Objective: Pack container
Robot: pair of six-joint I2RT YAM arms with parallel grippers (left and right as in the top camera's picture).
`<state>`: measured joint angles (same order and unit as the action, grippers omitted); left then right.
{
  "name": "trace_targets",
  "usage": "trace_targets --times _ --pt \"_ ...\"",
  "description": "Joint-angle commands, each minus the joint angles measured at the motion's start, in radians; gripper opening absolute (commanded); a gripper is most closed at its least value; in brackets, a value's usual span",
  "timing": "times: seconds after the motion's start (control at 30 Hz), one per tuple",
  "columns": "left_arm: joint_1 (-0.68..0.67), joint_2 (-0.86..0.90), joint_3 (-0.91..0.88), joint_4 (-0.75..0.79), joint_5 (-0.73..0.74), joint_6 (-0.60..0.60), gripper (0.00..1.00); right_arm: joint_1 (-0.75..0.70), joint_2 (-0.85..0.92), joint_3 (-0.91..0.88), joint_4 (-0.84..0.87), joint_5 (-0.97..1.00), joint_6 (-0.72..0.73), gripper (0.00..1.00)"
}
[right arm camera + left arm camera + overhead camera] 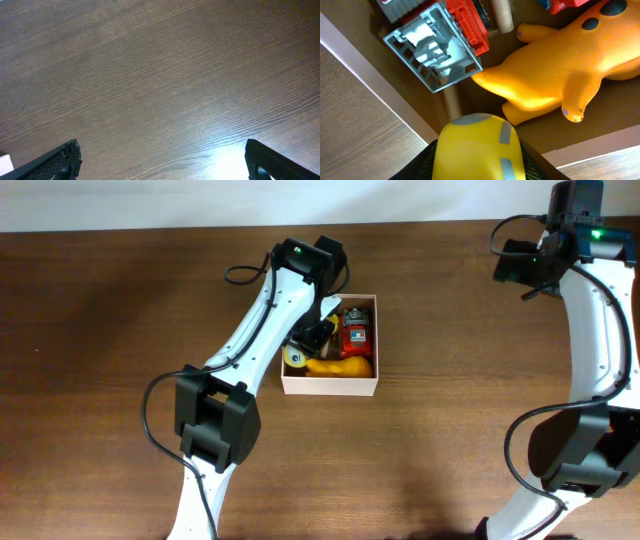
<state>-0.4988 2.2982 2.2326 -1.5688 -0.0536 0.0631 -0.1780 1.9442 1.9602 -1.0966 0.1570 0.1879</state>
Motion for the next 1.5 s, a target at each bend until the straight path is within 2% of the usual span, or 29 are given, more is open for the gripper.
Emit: trace_targets --times 0.0,0.13,0.23,0.33,0.4,0.53,0.57,0.6,0.67,0.87,1.07,1.23,1.47 --pt "0.004 -0.034 -0.006 0.002 -0.004 -0.006 0.11 -0.004 0.004 -0.001 0.0 0.009 0.012 0.99" --pt "0.003 -0.034 -0.006 0.001 -0.002 -0.006 0.13 -0.004 0.004 -0.001 0.0 0.009 0.012 0.99" --pt "0.003 -0.034 -0.006 0.0 -0.003 -0.006 0.45 -0.004 0.004 -0.001 0.0 0.009 0.012 0.99" --pt "0.003 -0.034 -0.006 0.001 -0.002 -0.006 0.66 -0.004 0.004 -0.001 0.0 0.009 0.012 0.99" --pt "0.003 -0.034 -0.006 0.001 -0.003 -0.006 0.75 -0.004 0.004 -0.001 0.0 0.009 0.012 0.99" --pt "0.003 -0.034 -0.006 0.002 -0.003 -0.006 0.87 -0.004 0.004 -0.001 0.0 0.009 0.012 0.99" --pt "0.003 -0.034 -0.006 0.002 -0.003 -0.006 0.87 -0.004 0.004 -0.001 0.0 0.009 0.012 0.99" --pt "0.004 -0.034 -0.006 0.004 -0.003 -0.006 0.94 -0.004 0.004 -0.001 0.0 0.009 0.011 0.99" --pt "0.004 -0.034 -0.006 0.016 -0.005 -0.005 0.99 -0.004 0.004 -0.001 0.0 0.009 0.012 0.99" --pt "0.005 -0.034 0.007 0.092 -0.027 -0.005 0.99 -0.004 0.004 -0.001 0.0 0.009 0.012 0.99" --pt "0.005 -0.034 0.099 0.118 -0.027 -0.005 0.99 -0.004 0.004 -0.001 0.0 0.009 0.012 0.99" --pt "0.006 -0.034 0.225 0.122 -0.033 -0.005 0.99 -0.004 0.004 -0.001 0.0 0.009 0.012 0.99" --pt "0.057 -0.036 0.492 0.113 -0.12 -0.009 0.99 -0.004 0.004 -0.001 0.0 0.009 0.012 0.99"
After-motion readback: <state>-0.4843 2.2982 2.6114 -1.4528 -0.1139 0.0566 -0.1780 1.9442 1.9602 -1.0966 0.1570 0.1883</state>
